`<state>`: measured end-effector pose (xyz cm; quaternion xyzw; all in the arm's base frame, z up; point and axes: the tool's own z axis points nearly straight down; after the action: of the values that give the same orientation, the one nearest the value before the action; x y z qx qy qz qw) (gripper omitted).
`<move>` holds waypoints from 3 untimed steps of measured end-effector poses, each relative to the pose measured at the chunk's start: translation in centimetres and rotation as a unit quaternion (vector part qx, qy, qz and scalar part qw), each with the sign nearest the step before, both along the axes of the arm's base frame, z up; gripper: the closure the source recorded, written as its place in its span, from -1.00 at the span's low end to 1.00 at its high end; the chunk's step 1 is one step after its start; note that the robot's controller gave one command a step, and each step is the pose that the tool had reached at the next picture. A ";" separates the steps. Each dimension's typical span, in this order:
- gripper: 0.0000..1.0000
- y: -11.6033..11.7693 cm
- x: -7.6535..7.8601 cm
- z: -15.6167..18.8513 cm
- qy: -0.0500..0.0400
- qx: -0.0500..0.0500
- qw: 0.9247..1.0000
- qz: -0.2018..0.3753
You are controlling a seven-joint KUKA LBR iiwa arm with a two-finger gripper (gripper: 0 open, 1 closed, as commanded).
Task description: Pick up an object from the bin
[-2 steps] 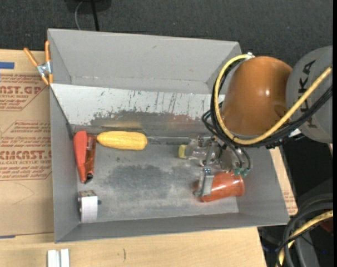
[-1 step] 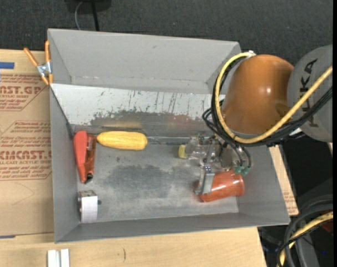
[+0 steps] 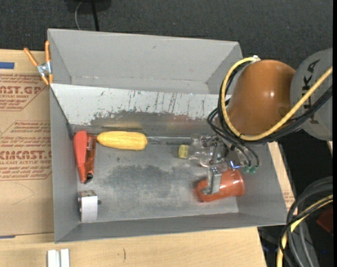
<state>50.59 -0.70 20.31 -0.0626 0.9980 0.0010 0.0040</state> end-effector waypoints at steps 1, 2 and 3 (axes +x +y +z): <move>-1.00 -2.3 1.3 -6.2 0.001 -0.002 0.997 0.073; -1.00 -4.7 0.7 -9.9 0.000 0.000 0.998 0.067; 1.00 -9.3 -0.9 -11.8 0.001 -0.001 1.000 0.030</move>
Offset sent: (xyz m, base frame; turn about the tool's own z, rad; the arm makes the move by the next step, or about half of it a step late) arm 0.0068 -0.0493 -0.0985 -0.1334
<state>49.68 -9.98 8.47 -0.0929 0.9957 0.0000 0.0030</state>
